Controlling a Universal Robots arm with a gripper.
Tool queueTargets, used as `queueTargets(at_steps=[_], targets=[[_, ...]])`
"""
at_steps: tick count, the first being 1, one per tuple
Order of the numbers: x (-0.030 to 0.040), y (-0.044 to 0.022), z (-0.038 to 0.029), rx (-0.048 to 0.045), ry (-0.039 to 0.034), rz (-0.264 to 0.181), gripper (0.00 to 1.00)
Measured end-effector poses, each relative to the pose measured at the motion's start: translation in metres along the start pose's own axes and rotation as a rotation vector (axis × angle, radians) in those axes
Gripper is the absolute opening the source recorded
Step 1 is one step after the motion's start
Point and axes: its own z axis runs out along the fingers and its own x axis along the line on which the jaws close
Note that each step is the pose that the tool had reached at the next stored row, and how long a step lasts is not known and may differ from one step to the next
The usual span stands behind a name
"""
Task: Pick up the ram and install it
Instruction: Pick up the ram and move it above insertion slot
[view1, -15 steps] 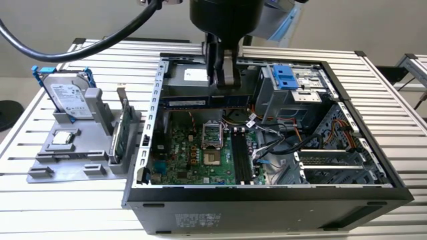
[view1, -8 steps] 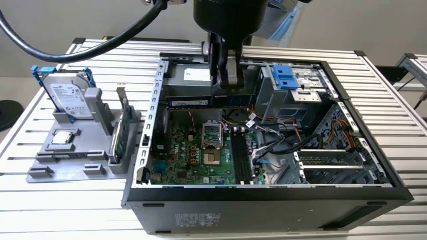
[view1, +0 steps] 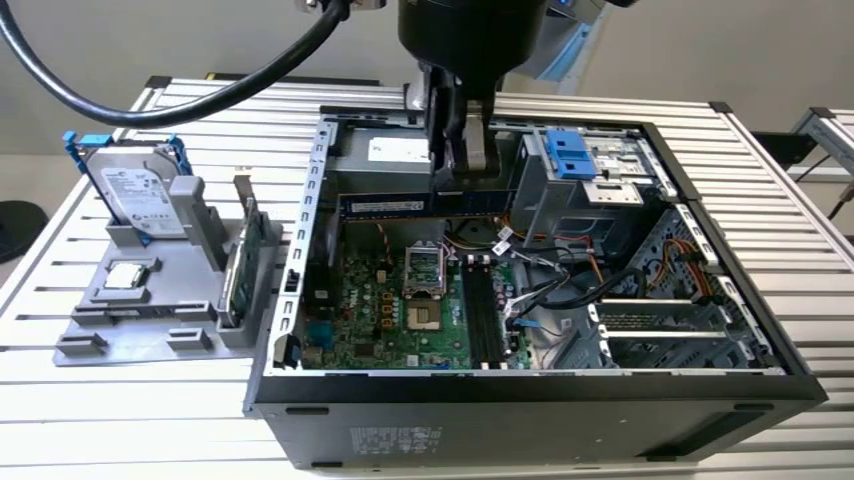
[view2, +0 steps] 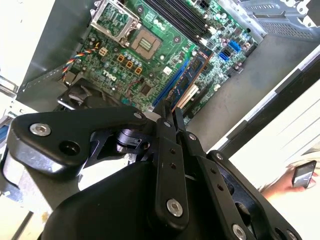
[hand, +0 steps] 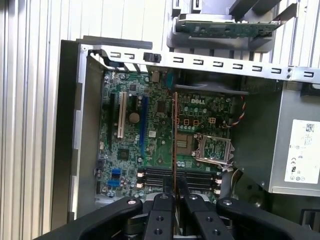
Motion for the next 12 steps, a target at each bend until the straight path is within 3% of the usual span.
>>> queueTargets(at_steps=[12], targets=[[0.0006, -0.0084, 0.0000, -0.0001, 0.0001, 0.000, 0.00]])
